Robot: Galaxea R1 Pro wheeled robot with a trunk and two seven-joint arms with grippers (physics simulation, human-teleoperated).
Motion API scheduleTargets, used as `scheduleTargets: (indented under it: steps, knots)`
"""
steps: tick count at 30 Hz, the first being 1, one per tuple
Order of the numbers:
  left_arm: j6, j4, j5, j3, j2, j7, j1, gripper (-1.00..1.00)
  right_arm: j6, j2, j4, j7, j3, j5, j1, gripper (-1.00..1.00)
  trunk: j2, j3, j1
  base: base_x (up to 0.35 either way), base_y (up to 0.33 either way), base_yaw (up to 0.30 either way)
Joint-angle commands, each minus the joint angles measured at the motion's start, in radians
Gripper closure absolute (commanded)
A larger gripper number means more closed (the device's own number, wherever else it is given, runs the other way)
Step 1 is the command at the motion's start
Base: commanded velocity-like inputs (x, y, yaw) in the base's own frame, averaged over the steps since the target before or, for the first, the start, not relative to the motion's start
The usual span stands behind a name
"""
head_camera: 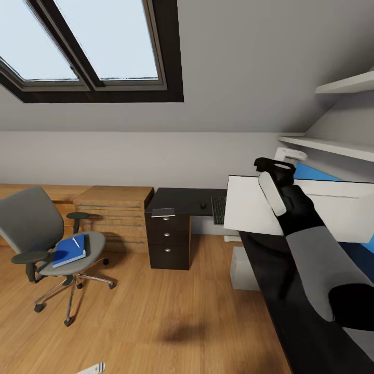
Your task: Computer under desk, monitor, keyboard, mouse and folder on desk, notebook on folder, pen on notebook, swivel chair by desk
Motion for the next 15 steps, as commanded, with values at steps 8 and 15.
scheduleTargets:
  steps: [8, 15]
  knots:
    - [-0.005, 0.001, 0.012, -0.017, 0.004, 0.003, -0.001, -1.00, 0.004, 0.049, 0.138, -0.009, 0.006, -0.008, -0.092, -1.00, -0.001, -0.001, 0.000, 0.069, 0.023, 0.000]
    - [-0.005, 0.001, 0.012, -0.018, 0.002, 0.004, -0.001, -1.00, 0.011, 0.106, 0.311, -0.002, 0.007, -0.016, -0.182, -1.00, -0.001, -0.001, 0.000, 0.283, 0.079, 0.000]
